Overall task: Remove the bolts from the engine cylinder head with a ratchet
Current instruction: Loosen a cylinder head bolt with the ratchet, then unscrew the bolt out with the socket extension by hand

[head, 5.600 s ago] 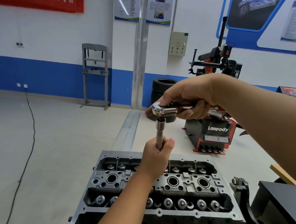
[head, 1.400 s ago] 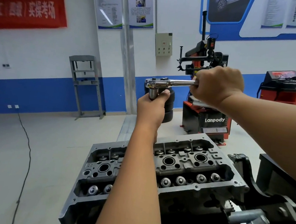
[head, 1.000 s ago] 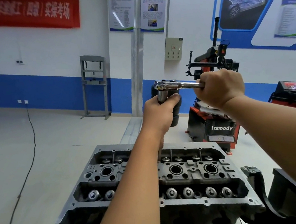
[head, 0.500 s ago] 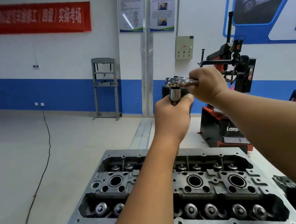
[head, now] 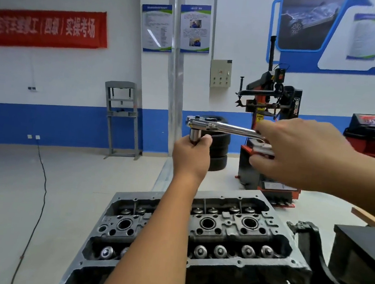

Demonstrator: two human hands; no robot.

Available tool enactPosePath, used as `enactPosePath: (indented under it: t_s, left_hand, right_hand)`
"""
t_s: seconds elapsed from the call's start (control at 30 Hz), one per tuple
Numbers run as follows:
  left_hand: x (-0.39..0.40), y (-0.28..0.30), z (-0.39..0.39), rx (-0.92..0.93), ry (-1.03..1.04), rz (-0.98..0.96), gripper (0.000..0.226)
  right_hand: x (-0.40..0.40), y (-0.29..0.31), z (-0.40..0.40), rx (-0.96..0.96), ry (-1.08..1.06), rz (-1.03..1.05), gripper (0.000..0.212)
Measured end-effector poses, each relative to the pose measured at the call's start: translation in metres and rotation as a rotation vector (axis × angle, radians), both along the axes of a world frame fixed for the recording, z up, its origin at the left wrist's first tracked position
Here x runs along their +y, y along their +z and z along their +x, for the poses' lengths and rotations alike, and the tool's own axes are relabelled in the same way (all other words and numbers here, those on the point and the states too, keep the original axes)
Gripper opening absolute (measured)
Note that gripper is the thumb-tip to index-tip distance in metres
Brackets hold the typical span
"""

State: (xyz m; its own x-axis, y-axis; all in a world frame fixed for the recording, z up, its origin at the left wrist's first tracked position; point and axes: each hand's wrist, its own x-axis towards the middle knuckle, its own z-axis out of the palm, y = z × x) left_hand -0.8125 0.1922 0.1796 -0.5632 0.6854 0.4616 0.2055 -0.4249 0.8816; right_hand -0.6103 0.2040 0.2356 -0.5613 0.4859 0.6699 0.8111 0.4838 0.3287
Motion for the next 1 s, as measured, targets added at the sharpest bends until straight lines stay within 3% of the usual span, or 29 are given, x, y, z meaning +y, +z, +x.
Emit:
enactPosePath:
  t_s: [0.13, 0.27, 0.33, 0.4, 0.53, 0.67, 0.8, 0.93, 1.0]
  left_hand:
    - [-0.007, -0.004, 0.003, 0.043, -0.002, 0.042, 0.048]
    - [-0.018, -0.005, 0.007, 0.055, -0.007, 0.079, 0.043]
    - [-0.024, -0.007, 0.007, 0.043, 0.041, 0.107, 0.044]
    - [-0.027, -0.011, 0.002, 0.046, 0.082, 0.14, 0.046]
    - [-0.034, -0.009, -0.008, 0.016, 0.072, 0.125, 0.055]
    - [-0.039, -0.012, -0.008, 0.059, -0.019, 0.089, 0.052]
    - [-0.051, -0.019, -0.013, 0.187, -0.204, 0.027, 0.02]
    - [-0.056, -0.032, -0.022, 0.35, -0.194, -0.03, 0.017]
    - [-0.053, -0.034, -0.028, 0.37, -0.183, -0.02, 0.018]
  right_hand:
    - [0.007, 0.013, 0.003, 0.045, 0.089, -0.215, 0.036]
    - [0.057, 0.036, -0.021, 0.089, -0.002, -0.296, 0.027]
    - [0.06, 0.041, -0.049, 0.112, 0.006, -0.265, 0.022]
    - [0.043, 0.04, -0.079, 0.056, 0.153, -0.209, 0.009]
    - [0.0, 0.034, -0.1, -0.13, 0.47, -0.191, 0.037]
    - [-0.012, 0.037, -0.085, -0.116, 0.485, -0.322, 0.04]
    - [-0.01, 0.03, -0.077, -0.165, 0.462, -0.158, 0.043]
    - [-0.011, 0.031, -0.076, -0.216, 0.448, -0.085, 0.045]
    - [-0.014, 0.044, -0.078, -0.023, 0.514, -0.132, 0.042]
